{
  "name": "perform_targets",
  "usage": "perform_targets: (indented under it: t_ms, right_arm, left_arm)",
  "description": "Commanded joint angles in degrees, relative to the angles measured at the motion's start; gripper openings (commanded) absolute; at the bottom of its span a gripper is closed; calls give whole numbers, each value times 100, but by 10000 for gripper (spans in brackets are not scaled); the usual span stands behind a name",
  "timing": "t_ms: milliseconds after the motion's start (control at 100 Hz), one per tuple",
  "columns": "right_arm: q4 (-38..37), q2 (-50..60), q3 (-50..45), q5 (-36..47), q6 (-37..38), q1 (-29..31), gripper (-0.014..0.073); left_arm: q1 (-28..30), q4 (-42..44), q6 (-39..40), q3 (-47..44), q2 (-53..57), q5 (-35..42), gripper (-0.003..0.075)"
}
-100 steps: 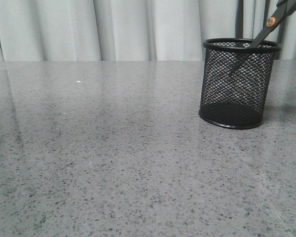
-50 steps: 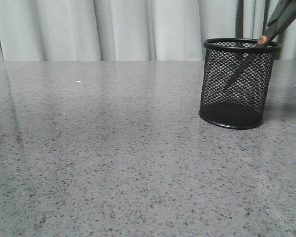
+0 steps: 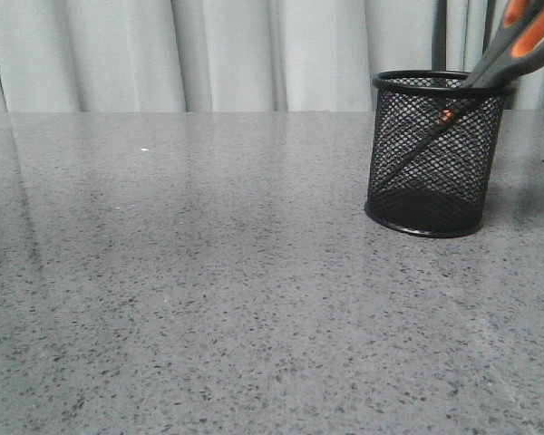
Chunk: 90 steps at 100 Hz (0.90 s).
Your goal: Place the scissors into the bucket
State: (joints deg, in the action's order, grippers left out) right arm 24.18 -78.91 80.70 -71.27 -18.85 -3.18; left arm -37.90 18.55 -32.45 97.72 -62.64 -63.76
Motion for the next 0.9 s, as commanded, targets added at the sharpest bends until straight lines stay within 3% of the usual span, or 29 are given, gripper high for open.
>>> perform_targets:
  t_ms: [0,210,460,580,770,890]
  right_arm:
    - [-401,166,442,67,211,12,260]
    - [-838,293,1092,66,482,12,260]
    - [-691,1033,1105,1018,663,12,254]
    - [-505,1408,1022,1382,663,12,164]
    - [-385,2143,200,2275,663,12,-74]
    - [-371,2745,-705,3019,663,12,-71]
  left_arm:
    - [7,85,86,157,65,364,417]
    - [7,85,86,157,65,282,417]
    - [7,75,194,157,65,240,407]
    - [7,75,891,145,31,288,298]
    - [7,75,1542,145,-64,267,-21]
    - [7,75,1833,111,-104,294,-21]
